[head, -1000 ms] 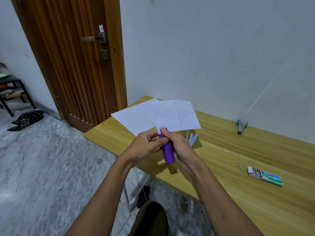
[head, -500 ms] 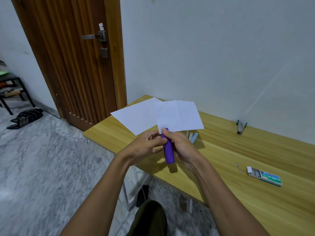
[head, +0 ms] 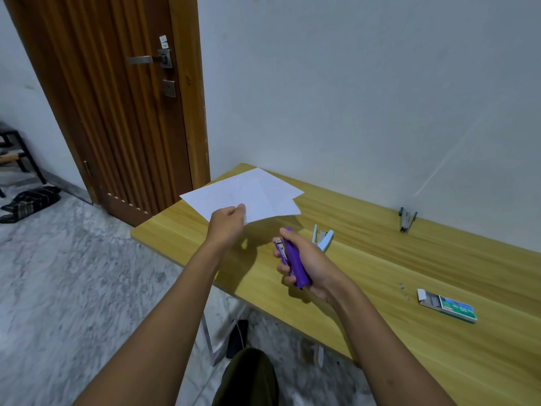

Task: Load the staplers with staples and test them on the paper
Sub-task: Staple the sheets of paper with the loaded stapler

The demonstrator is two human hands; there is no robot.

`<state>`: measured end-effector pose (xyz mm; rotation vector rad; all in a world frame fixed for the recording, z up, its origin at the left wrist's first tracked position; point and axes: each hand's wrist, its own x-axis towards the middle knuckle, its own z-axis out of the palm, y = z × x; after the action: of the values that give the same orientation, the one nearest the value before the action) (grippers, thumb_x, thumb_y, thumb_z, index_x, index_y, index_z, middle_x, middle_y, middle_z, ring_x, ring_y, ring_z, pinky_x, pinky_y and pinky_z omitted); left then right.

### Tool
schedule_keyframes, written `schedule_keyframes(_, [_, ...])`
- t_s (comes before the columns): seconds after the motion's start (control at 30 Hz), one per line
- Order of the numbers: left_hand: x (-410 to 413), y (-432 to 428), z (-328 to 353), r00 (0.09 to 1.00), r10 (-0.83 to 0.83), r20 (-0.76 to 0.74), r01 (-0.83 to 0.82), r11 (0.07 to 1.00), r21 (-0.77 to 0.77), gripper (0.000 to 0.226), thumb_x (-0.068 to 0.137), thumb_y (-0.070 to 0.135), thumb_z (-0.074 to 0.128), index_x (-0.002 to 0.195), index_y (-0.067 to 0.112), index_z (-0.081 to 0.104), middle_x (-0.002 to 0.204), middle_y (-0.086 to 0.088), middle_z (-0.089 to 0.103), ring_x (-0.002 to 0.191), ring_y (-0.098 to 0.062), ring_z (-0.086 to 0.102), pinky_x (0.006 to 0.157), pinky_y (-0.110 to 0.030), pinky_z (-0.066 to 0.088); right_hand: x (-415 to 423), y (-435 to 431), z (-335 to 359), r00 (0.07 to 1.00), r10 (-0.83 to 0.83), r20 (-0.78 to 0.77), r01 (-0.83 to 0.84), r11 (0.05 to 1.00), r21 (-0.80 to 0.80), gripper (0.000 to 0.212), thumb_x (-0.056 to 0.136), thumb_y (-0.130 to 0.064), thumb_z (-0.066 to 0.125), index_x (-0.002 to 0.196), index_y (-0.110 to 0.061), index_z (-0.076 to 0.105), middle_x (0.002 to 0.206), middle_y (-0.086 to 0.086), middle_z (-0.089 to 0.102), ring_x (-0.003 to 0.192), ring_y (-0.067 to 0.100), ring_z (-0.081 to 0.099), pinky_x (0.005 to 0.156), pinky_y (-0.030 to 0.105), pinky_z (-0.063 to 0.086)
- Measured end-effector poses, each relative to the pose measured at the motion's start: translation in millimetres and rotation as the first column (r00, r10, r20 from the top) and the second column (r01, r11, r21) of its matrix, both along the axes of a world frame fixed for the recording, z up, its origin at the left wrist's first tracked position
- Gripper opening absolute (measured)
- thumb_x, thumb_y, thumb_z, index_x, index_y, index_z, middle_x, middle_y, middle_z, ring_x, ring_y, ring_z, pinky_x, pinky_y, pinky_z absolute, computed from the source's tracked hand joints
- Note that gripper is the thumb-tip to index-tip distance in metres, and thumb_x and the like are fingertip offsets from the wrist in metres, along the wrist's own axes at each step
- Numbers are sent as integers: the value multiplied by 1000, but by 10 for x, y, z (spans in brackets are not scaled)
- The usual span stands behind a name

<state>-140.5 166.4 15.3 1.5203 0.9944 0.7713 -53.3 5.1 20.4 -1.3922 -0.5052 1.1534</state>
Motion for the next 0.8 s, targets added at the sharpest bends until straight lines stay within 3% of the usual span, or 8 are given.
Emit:
schedule_keyframes(0.13, [111, 117, -154, 960, 167, -224, -145, 983, 108, 43, 100, 33, 44, 71, 5, 58, 78, -8, 57, 80, -23, 54, 69, -32, 46, 105, -53, 25, 998, -46, 33, 45, 998, 40, 8, 92, -11, 53, 89, -4, 52, 70, 7, 47, 53, 14, 46, 43, 24, 38])
schedule_keyframes(0.2, [156, 125, -234, 877, 274, -395, -192, 953, 236, 39, 98, 38, 45, 96, 6, 67, 109, -14, 62, 110, -32, 52, 93, -43, 46, 173, -74, 47, 993, -49, 108, 46, 998, 30, 4, 91, -7, 52, 90, -4, 53, 69, 7, 51, 55, 16, 48, 48, 27, 42])
schedule_keyframes(0.27, [192, 80, -285, 810, 338, -479, -212, 931, 298, 47, 96, 37, 52, 130, 5, 50, 140, -19, 44, 131, -36, 37, 108, -45, 33, 269, -101, 74, 970, -39, 239, 43, 999, -10, 4, 91, -11, 58, 89, -8, 57, 72, 6, 59, 58, 17, 54, 56, 30, 49])
schedule_keyframes(0.37, [233, -56, -310, 813, 361, -456, -202, 910, 361, 67, 95, 33, 57, 147, 9, 23, 158, -21, 15, 145, -38, 16, 117, -47, 18, 527, -180, 155, 910, -81, 407, 98, 995, -20, 10, 91, -16, 65, 95, -7, 62, 77, 5, 67, 63, 18, 60, 56, 26, 51])
schedule_keyframes(0.5, [428, -326, -381, 936, 124, -330, 92, 817, 569, 68, 94, 43, 54, 149, 14, 26, 159, -14, 17, 147, -31, 13, 118, -46, 16, 1104, -247, 190, 693, -176, 700, 318, 945, -78, 25, 87, -24, 68, 93, -1, 61, 78, 11, 68, 65, 19, 58, 52, 25, 41])
schedule_keyframes(0.6, [675, -634, -423, 916, -188, -355, 380, 689, 617, 72, 89, 54, 50, 148, 16, 34, 155, -10, 29, 145, -26, 21, 117, -42, 24, 1537, -249, 78, 513, -94, 853, 492, 847, -203, 22, 87, -25, 66, 87, -9, 50, 81, 5, 51, 69, 22, 48, 51, 30, 30])
schedule_keyframes(0.7, [924, -815, -524, 873, -260, -413, 478, 627, 615, 73, 86, 59, 51, 147, 21, 39, 149, -5, 38, 140, -23, 31, 114, -39, 30, 1850, -264, -92, 471, -27, 882, 582, 761, -288, 31, 91, -22, 59, 114, -5, 49, 105, 9, 50, 82, 24, 48, 52, 29, 30])
schedule_keyframes(0.8, [1038, -827, -585, 863, -205, -461, 484, 594, 642, 62, 88, 49, 55, 142, 20, 45, 139, -2, 47, 132, -21, 40, 107, -34, 32, 2063, -241, -256, 446, -18, 895, 635, 711, -303, 44, 93, -21, 57, 130, -3, 41, 127, 18, 45, 99, 30, 52, 70, 33, 42])
